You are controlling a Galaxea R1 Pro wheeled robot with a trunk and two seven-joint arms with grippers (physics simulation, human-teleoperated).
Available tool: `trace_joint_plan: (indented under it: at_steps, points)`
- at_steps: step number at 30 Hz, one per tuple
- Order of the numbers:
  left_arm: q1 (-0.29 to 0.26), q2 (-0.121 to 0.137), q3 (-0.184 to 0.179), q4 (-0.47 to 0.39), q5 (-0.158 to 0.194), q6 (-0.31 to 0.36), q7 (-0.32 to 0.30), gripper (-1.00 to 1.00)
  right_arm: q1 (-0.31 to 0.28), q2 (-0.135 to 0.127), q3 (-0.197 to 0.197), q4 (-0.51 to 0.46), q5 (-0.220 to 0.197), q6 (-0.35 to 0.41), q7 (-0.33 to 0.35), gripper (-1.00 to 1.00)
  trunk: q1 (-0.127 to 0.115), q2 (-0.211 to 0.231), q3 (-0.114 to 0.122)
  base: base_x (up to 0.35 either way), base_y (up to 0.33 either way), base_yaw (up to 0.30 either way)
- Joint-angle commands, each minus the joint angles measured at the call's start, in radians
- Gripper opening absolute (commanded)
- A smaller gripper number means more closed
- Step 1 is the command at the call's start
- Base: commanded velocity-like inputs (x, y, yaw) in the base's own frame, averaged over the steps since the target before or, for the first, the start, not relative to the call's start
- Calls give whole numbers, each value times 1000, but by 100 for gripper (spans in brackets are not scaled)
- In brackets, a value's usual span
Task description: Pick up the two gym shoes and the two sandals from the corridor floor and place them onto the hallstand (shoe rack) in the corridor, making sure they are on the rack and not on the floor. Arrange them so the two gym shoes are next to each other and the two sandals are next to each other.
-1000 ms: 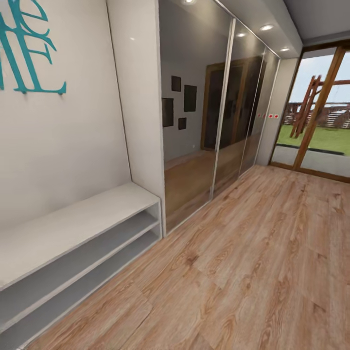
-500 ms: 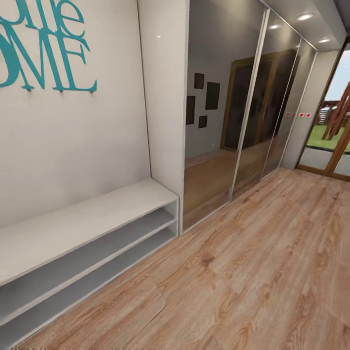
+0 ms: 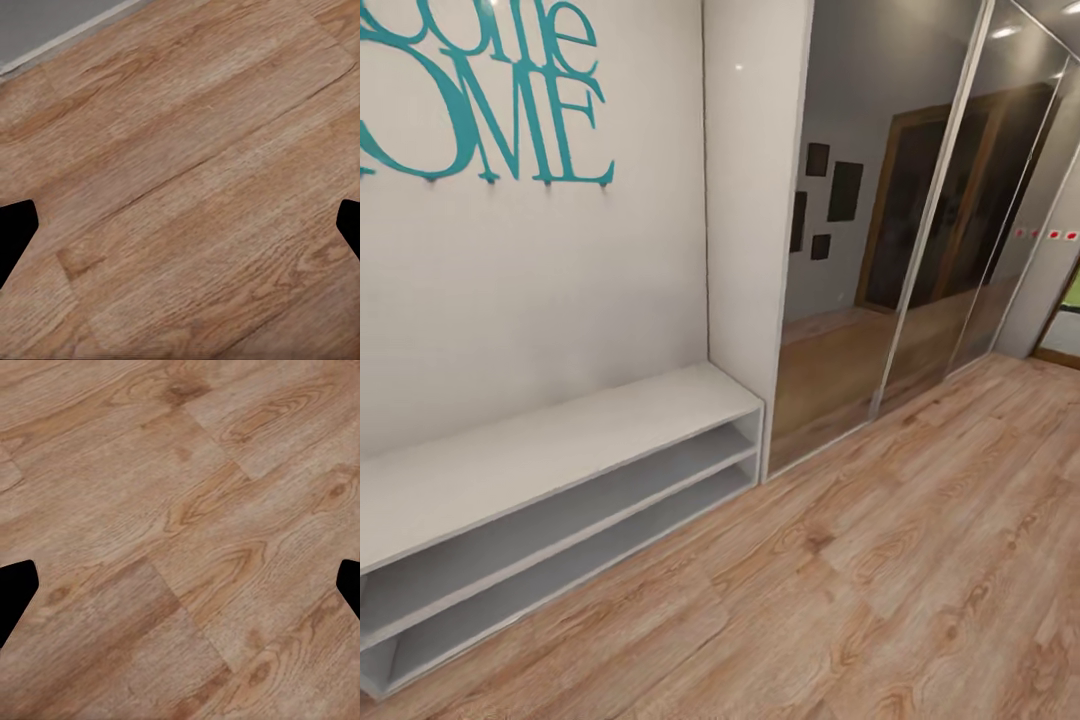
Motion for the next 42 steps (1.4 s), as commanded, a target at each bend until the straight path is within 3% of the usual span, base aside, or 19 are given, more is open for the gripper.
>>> trace_joint_plan:
  at_steps: [1, 21, 42]
  points:
    - [-1, 0, 1, 1, 3, -3, -1, 100, 0, 0, -1, 0, 3, -3, 0, 100, 0, 0, -2, 0, 0, 251]
    - [0, 1, 2, 1, 6, -4, -2, 100, 0, 1, 2, 4, 5, -2, -2, 100, 0, 0, -20, -165, -118, 245]
    - [0, 0, 2, -1, 7, -4, -2, 100, 0, 2, 2, 4, 4, -4, -2, 100, 0, 0, -21, -146, -90, 277]
